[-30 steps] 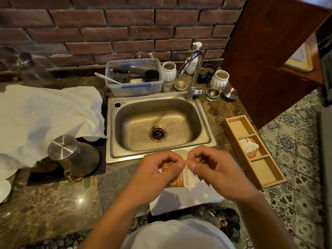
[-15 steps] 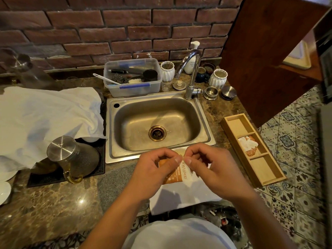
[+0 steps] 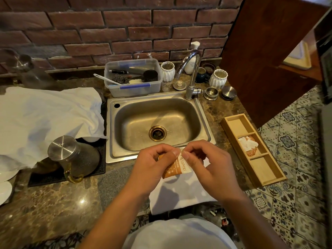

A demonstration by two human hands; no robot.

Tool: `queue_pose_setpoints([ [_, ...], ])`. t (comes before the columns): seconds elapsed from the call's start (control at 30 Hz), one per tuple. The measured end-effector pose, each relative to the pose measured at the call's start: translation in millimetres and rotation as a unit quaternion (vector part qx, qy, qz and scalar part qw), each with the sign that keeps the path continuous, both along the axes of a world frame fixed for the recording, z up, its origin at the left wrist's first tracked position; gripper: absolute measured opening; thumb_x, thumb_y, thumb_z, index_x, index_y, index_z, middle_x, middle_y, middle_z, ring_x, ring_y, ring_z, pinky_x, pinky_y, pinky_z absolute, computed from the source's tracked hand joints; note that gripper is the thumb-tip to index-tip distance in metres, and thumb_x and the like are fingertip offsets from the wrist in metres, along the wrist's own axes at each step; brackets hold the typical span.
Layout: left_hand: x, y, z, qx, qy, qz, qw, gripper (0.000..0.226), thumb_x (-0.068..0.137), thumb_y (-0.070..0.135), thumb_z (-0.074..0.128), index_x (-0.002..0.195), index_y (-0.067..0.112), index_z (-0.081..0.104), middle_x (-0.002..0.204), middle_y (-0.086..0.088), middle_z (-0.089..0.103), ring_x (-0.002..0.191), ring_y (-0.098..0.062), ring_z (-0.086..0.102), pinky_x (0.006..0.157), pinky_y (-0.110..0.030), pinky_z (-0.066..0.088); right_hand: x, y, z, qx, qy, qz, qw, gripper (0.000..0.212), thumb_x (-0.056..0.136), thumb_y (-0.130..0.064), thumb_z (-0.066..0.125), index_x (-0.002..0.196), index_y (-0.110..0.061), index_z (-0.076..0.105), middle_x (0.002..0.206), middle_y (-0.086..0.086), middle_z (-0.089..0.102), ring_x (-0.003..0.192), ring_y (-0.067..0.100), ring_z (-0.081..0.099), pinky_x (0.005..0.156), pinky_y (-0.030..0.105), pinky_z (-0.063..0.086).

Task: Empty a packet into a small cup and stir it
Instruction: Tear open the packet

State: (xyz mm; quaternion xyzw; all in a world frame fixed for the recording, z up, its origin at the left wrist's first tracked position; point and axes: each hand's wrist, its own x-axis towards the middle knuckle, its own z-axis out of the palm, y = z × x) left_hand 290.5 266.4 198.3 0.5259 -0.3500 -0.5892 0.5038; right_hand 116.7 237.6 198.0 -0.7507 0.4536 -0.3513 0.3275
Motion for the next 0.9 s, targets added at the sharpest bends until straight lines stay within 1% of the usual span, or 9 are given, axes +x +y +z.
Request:
queue_pose_setpoints([
  [0.07,0.9,1.2,0.6,0.000,-0.007,0.004,1.000,0.014,0.089,0.014,0.069,0.090,0.001,0.076,0.071,-0.007,0.074,0.058,-0.012,0.068,0.055,-0.019,0.052,-1.7,-2.3,1.9,0.081,-0.044,0.011,0.996,0.016,0.089,-0.039,0.068,0.099,-0.027,0.069,0.086,-0.011,0.068,0.082,0.014,0.064,0.068,0.025,0.054],
  [0.13,2.8,1.2,2.9,-0.004,-0.017,-0.001,1.000,0.017,0.087,0.019,0.071,0.089,0.002,0.076,0.069,-0.004,0.073,0.056,-0.011,0.067,0.054,-0.018,0.051,-4.0,-4.9,2.5,0.128,-0.062,0.040,0.989,0.021,0.087,-0.042,0.066,0.099,-0.026,0.069,0.084,-0.006,0.068,0.078,0.016,0.063,0.067,0.027,0.053],
  [0.2,5.4,0.4,5.2,-0.016,-0.033,-0.019,0.999,0.021,0.082,0.025,0.072,0.087,0.005,0.076,0.068,-0.002,0.072,0.058,-0.009,0.066,0.055,-0.017,0.050,-6.1,-5.7,1.9,0.132,-0.073,0.058,0.987,0.020,0.088,-0.039,0.066,0.097,-0.021,0.070,0.081,-0.004,0.068,0.074,0.018,0.062,0.065,0.029,0.053],
  [0.33,11.1,0.1,10.7,-0.034,-0.036,-0.049,0.998,0.019,0.080,0.026,0.071,0.089,0.009,0.076,0.070,0.004,0.072,0.063,-0.005,0.064,0.058,-0.015,0.049,-6.9,-5.1,2.1,0.160,-0.114,0.054,0.979,0.018,0.087,-0.036,0.068,0.096,-0.021,0.070,0.078,-0.005,0.066,0.070,0.014,0.061,0.063,0.028,0.050],
  [0.5,12.0,1.2,9.6,-0.030,-0.048,-0.058,0.997,0.017,0.080,0.026,0.072,0.086,0.011,0.077,0.070,-0.001,0.071,0.063,-0.011,0.063,0.058,-0.019,0.050,-6.4,-3.2,5.3,0.180,-0.126,0.049,0.974,0.023,0.083,-0.038,0.070,0.097,-0.020,0.071,0.081,0.001,0.069,0.072,0.013,0.063,0.064,0.025,0.052],
  [0.63,8.7,2.7,6.9,-0.028,-0.055,-0.054,0.997,0.017,0.079,0.030,0.073,0.084,0.015,0.079,0.073,-0.005,0.073,0.066,-0.015,0.065,0.059,-0.023,0.053,-7.4,-1.8,6.3,0.170,-0.112,0.042,0.978,0.022,0.084,-0.039,0.069,0.095,-0.021,0.071,0.079,-0.002,0.068,0.071,0.012,0.062,0.065,0.027,0.052],
  [0.73,4.2,3.7,6.2,-0.006,-0.039,-0.037,0.999,0.022,0.078,0.030,0.073,0.086,0.011,0.079,0.073,-0.006,0.074,0.066,-0.014,0.066,0.059,-0.022,0.053,-6.5,0.8,6.7,0.138,-0.099,0.028,0.985,0.017,0.086,-0.036,0.070,0.094,-0.021,0.071,0.080,-0.003,0.068,0.072,0.014,0.062,0.066,0.026,0.052],
  [0.83,-1.9,4.5,4.2,0.026,0.020,-0.013,0.999,0.017,0.077,0.027,0.073,0.084,0.013,0.080,0.073,-0.006,0.074,0.064,-0.012,0.066,0.059,-0.020,0.053,-4.1,4.3,4.1,0.036,-0.035,0.002,0.999,0.004,0.090,-0.025,0.071,0.094,-0.023,0.072,0.082,-0.012,0.068,0.078,0.014,0.063,0.066,0.025,0.052],
  [0.9,-5.1,4.8,2.9,0.052,0.080,0.000,0.995,0.013,0.076,0.024,0.073,0.081,0.014,0.081,0.074,-0.008,0.074,0.065,-0.014,0.065,0.062,-0.022,0.055,-1.7,6.3,0.9,-0.035,0.004,-0.007,0.999,0.004,0.092,-0.020,0.070,0.095,-0.019,0.073,0.085,-0.010,0.069,0.079,0.010,0.062,0.066,0.025,0.052],
])
